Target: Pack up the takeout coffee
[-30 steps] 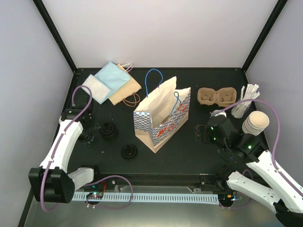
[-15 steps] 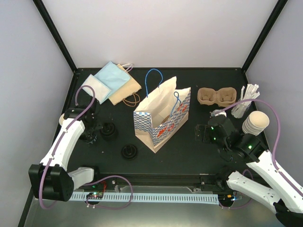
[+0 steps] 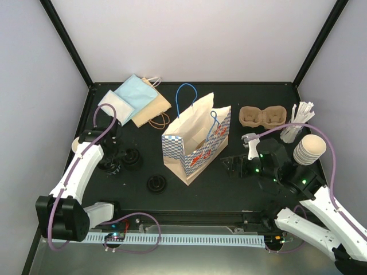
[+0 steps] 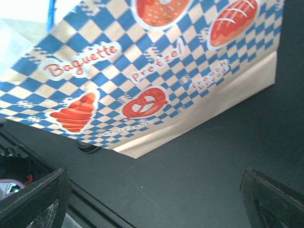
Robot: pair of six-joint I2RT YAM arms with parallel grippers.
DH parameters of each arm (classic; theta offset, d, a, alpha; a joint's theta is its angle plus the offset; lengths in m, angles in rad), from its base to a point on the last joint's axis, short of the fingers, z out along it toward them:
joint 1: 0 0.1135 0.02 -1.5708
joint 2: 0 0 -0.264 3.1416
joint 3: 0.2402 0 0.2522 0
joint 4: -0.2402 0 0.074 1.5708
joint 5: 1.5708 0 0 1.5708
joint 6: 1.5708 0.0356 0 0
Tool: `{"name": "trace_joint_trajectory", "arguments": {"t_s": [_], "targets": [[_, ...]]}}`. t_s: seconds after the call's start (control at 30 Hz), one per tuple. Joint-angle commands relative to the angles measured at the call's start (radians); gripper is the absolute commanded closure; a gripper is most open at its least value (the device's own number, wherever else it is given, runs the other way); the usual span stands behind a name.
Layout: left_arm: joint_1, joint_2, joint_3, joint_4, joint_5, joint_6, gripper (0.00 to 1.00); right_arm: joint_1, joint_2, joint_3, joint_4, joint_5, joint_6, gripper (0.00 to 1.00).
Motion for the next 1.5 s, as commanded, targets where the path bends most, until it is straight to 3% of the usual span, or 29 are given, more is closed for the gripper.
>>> {"name": "trace_joint_trajectory", "arguments": {"t_s": [0.0, 0.47, 0.67, 1.07, 1.2, 1.37, 1.47], "targets": [[0.004, 0.002, -0.006, 0.026, 0.011, -0.001, 0.95, -0.004, -0.017, -0.006, 0.059, -0.064, -0.04, 0.01], [0.005, 0.016, -0.043, 0.072, 0.034, 0.004, 0.96, -0.004, -0.017, -0.001, 0.041, -0.043, -0.046, 0.01], [0.006, 0.021, -0.044, 0.076, 0.037, 0.005, 0.91, -0.005, -0.017, 0.0, 0.033, -0.038, -0.047, 0.01], [0.006, 0.005, -0.039, 0.066, 0.028, 0.002, 0.98, -0.004, -0.012, 0.01, 0.026, -0.034, -0.045, 0.01], [0.005, -0.008, -0.002, 0.014, -0.009, -0.009, 0.98, -0.004, -0.011, 0.011, 0.025, -0.036, -0.047, 0.01], [0.003, -0.022, 0.096, -0.123, -0.184, -0.055, 0.98, -0.005, -0.006, -0.001, 0.044, -0.056, -0.049, 0.01], [-0.001, -0.049, 0.126, -0.149, -0.186, -0.045, 0.98, -0.005, -0.002, -0.003, 0.053, -0.06, -0.051, 0.01]]}}
